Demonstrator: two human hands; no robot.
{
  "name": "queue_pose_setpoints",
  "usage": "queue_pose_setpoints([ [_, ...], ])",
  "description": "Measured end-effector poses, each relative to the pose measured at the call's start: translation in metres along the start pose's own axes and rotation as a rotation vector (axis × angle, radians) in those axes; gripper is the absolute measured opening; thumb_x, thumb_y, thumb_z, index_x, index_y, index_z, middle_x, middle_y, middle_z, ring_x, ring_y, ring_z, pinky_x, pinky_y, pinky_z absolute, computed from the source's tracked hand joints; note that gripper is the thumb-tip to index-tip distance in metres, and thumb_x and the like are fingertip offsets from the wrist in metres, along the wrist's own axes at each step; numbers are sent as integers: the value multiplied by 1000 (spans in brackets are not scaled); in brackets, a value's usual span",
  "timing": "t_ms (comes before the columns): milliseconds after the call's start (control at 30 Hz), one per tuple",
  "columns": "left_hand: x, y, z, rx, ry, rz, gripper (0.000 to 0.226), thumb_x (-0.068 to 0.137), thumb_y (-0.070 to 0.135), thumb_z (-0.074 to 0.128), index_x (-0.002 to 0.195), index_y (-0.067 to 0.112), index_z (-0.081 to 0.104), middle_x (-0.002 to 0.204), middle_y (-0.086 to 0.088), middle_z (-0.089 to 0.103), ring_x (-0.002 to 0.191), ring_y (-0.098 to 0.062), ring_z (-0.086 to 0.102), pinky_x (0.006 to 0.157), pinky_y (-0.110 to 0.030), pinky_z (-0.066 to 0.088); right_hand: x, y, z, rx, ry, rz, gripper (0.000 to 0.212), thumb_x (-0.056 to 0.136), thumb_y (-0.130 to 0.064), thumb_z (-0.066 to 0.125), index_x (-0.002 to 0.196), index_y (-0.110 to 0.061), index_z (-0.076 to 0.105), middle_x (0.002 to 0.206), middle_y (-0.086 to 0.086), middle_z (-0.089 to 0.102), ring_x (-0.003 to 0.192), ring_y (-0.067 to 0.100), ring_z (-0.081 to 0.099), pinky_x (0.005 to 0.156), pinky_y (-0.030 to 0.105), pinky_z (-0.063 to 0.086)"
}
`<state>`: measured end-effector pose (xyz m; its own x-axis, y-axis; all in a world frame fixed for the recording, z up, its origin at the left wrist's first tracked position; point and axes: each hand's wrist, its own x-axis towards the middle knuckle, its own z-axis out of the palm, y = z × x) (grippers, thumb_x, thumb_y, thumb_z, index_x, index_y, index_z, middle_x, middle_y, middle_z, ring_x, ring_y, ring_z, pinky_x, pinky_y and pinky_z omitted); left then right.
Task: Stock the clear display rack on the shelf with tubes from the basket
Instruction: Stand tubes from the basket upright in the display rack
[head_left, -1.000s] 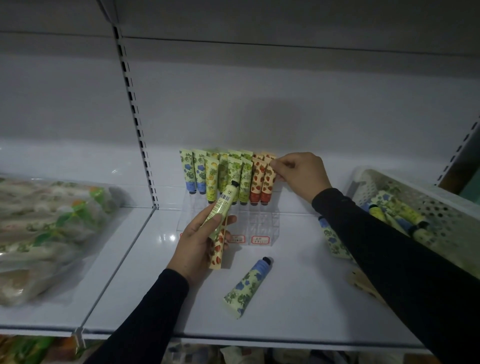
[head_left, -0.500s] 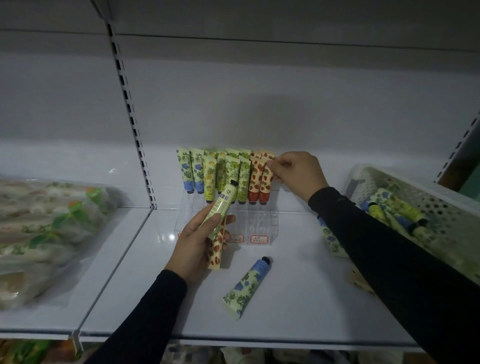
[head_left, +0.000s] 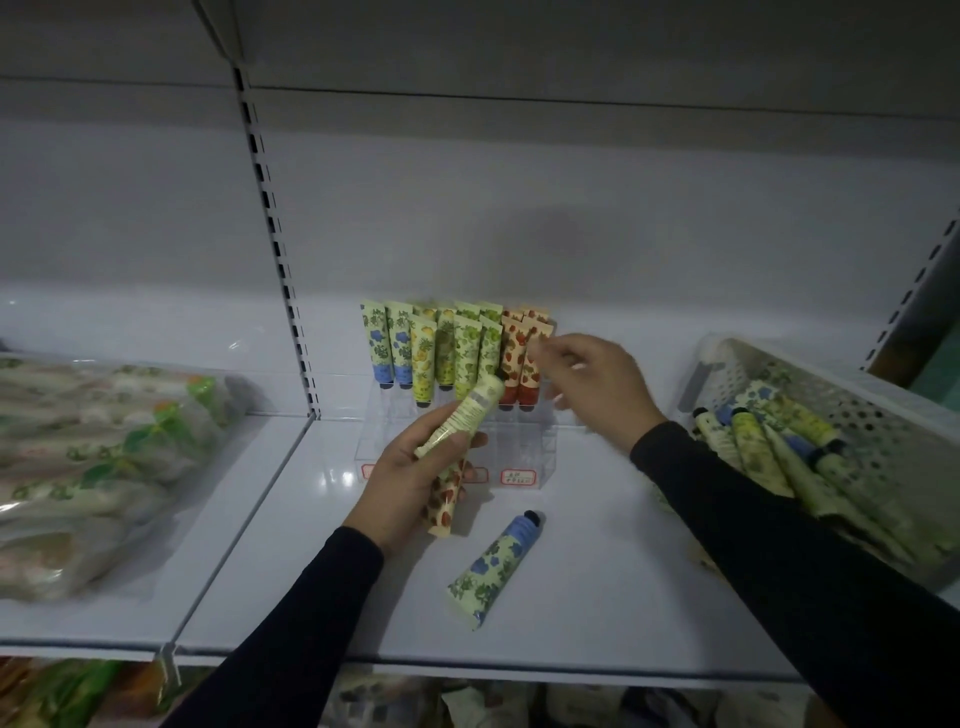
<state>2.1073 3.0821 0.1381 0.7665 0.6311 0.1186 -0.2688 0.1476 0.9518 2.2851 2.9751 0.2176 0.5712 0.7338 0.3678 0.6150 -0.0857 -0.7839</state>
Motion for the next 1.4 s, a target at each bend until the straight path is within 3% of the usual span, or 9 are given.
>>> queue_pose_setpoints([
  [100,-1,5,5,84,-9,20,42,81,23,71,122,29,66,111,-11,72,80,-26,66,65,-32,52,-9,-2,11,97,-309,101,35,90,-44,61,111,-17,68,99,-3,70,76,9,69,63,19,55],
  [300,-4,14,12,28,40,5,30,89,17,67,118,24,67,96,-8,72,66,-22,61,57,-30,51,-25,-1,13,248,-396,151,31,84,-29,73,108,-9,69,99,2,67,75,9,68,67,22,56],
  [433,-7,18,20,75,78,8,21,95,21,62,116,21,67,92,-5,74,60,-16,64,52,-27,50,-31,-6,12,-248,-395,-125,45,74,-39,80,111,-17,67,102,-5,65,91,7,62,78,21,51],
  [533,-8,21,21,141,66,7,20,95,29,61,112,20,68,91,-3,74,63,-14,66,53,-27,50,-32,-9,13,-373,-386,-223,38,81,-39,75,111,-16,70,100,2,66,90,15,60,81,30,50],
  [633,-7,21,12,152,63,-17,27,96,36,59,119,23,65,101,-4,74,74,-19,68,61,-31,51,-31,-4,14,-228,-411,-140,27,90,-35,66,104,-12,70,95,10,68,88,23,63,80,35,52],
  [767,-7,16,4,291,94,-9,35,99,30,57,132,39,53,106,0,74,81,-18,70,69,-33,54,-29,-1,16,61,-382,-3,7,94,-17,61,100,-20,61,90,-3,68,82,8,66,78,29,55],
  [933,-7,13,5,350,98,-12,36,96,20,61,131,26,55,112,-6,67,71,-13,69,65,-29,55,-24,-1,20,334,-353,152,27,92,-14,64,118,-12,57,118,10,64,106,23,67,90,43,57],
  [1133,-7,17,6,351,57,9,37,87,26,73,121,22,59,91,-6,68,64,-13,61,61,-29,51,-19,-9,21,324,-294,142,30,90,-18,68,115,-3,62,111,13,70,94,18,67,79,24,57],
  [1400,-7,14,2,359,34,18,35,82,15,78,111,22,60,82,-6,65,61,-15,57,58,-31,50,-14,-10,25,450,-289,213,40,94,-21,62,130,-7,50,115,19,68,91,28,72,75,30,60],
])
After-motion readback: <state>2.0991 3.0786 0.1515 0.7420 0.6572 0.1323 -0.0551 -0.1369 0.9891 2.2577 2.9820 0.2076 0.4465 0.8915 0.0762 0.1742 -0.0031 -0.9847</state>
